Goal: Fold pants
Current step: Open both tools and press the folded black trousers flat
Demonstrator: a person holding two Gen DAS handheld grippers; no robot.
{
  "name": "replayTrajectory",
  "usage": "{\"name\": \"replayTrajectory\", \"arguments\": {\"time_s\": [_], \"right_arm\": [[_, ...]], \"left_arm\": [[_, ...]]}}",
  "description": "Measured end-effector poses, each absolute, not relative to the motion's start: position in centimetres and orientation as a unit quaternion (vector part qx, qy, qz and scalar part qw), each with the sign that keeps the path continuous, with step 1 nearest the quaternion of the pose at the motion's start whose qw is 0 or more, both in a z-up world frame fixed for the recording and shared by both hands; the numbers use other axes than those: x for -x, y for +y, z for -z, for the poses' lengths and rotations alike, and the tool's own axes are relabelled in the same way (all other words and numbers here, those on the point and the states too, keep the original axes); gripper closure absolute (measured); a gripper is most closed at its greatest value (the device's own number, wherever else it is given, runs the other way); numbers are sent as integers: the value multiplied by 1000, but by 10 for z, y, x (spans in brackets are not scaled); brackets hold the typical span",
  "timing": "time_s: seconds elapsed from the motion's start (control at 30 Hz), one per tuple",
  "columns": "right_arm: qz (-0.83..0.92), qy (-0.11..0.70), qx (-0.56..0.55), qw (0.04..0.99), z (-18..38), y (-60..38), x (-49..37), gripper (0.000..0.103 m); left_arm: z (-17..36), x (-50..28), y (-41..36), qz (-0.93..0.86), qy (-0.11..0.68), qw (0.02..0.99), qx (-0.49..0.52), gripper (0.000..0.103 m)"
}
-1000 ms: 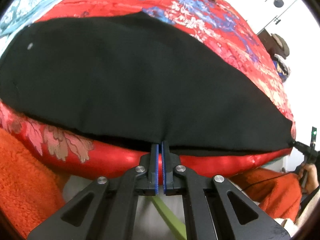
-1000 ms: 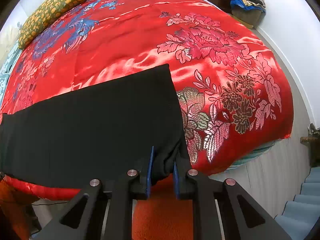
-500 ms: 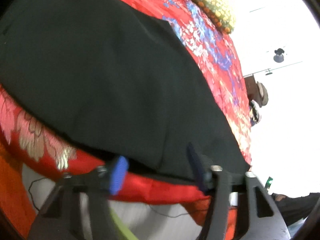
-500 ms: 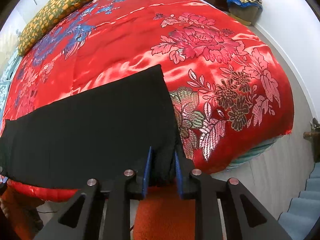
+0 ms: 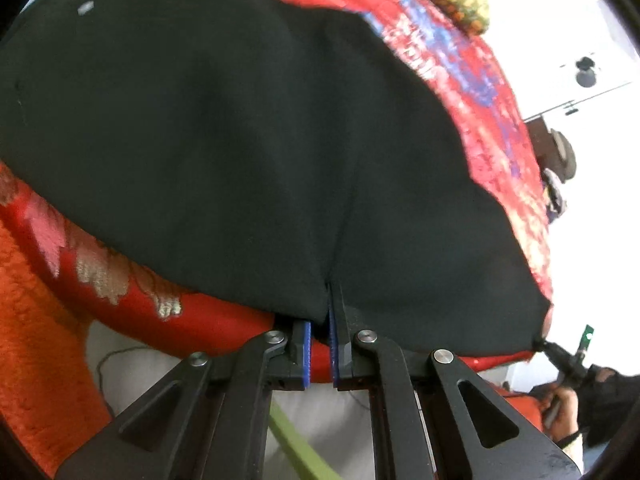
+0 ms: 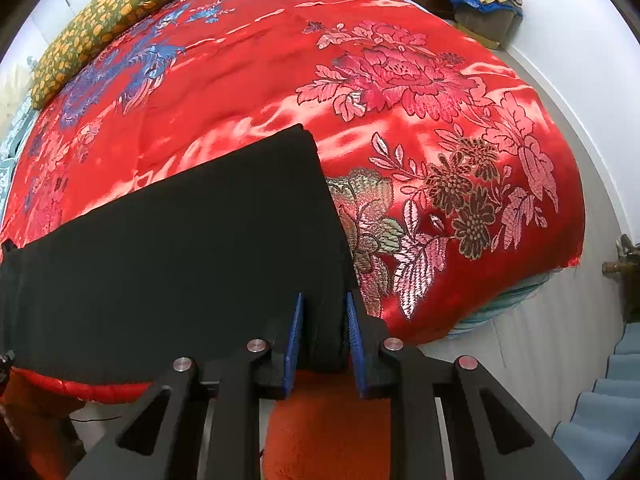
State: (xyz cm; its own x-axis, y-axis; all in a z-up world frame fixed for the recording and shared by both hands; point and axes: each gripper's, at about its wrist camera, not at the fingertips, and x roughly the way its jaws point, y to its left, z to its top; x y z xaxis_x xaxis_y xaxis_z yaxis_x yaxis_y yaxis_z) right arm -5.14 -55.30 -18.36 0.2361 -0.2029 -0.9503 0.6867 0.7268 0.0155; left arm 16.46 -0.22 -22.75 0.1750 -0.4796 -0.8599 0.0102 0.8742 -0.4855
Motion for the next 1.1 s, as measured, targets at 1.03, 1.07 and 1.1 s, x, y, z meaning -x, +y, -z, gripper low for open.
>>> {"name": "replayTrajectory", "arguments": {"time_s": [1.03, 1.07, 1.1], "right_arm": [[161, 517, -101, 834, 221, -370, -54, 0], [160, 516, -100, 836, 221, -370, -52, 0], [159, 515, -99, 837, 220, -370, -52, 0]], "left_arm": [[221, -267, 133, -57, 545, 836, 38, 6], [220, -267, 131, -59, 543, 837, 37, 5], [219, -266, 130, -60, 542, 838, 36, 5]]}}
